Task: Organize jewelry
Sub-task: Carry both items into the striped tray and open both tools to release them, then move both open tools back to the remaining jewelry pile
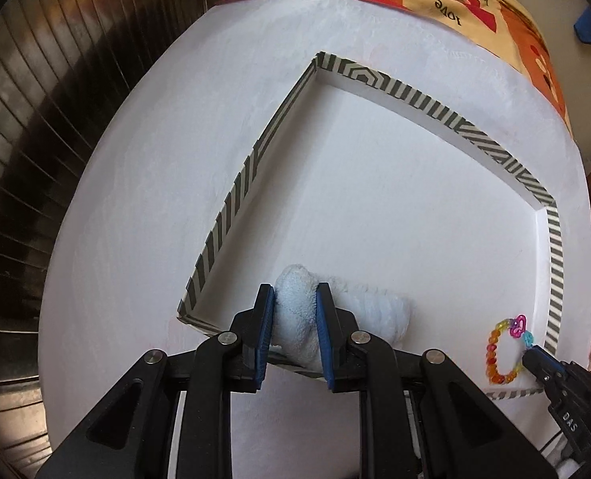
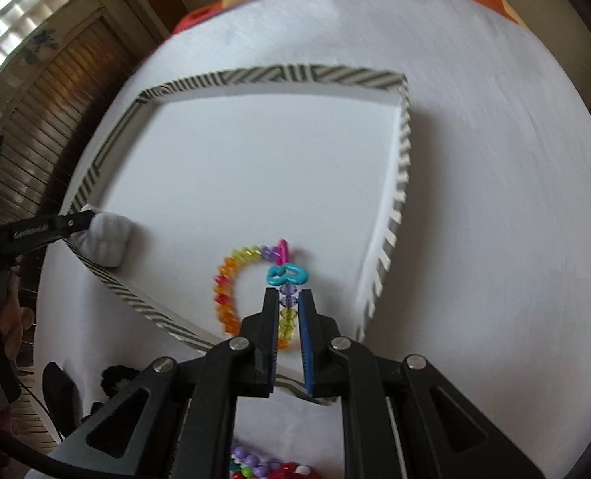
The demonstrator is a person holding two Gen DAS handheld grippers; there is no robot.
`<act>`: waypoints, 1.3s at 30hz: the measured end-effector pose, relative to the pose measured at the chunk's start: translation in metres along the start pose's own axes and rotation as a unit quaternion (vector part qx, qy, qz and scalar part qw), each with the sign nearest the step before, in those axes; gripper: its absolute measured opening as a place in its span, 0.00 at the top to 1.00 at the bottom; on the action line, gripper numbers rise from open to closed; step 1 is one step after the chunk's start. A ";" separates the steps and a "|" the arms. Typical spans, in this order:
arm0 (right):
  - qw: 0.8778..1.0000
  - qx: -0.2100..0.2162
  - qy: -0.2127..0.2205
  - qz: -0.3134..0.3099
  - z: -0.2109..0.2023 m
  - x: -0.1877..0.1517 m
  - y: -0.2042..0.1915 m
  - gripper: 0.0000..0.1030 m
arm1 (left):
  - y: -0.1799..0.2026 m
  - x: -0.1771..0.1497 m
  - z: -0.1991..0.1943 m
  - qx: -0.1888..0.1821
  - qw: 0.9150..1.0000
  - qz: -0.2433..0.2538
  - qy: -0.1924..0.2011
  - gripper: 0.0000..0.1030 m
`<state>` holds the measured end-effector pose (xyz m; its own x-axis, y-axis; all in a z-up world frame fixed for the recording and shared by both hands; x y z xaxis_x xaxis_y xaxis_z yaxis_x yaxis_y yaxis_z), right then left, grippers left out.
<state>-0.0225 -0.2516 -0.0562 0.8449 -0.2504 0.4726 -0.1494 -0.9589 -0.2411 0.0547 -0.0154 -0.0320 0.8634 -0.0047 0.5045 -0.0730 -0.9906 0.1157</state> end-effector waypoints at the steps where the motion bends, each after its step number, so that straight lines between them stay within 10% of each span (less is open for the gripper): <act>1: 1.000 -0.001 -0.003 0.000 0.001 -0.001 0.002 0.90 | -0.001 -0.002 -0.001 -0.001 1.000 -0.003 -0.001 0.90; 11: 0.999 0.015 0.029 0.009 -0.023 0.004 -0.001 0.65 | 0.003 -0.002 -0.008 -0.007 1.000 -0.012 -0.013 0.85; 39: 0.993 0.037 0.110 -0.007 -0.136 -0.056 -0.025 0.52 | 0.032 -0.062 -0.129 -0.024 0.998 0.024 0.044 0.79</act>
<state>-0.1360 -0.2312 0.0384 0.7132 -0.2680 0.6478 -0.0935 -0.9522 -0.2909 -0.0657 -0.0292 0.0506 0.8110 -0.0372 0.5838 -0.1386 -0.9818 0.1300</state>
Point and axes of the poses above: each gripper's, at about its wrist camera, not at the fingertips, and z roughly the way its jaws point, y to its right, x to its top, the point moved 2 cm from there along z, roughly the way its jaws point, and after that the axes turned 14 degrees about y, right-handed, at the moved point
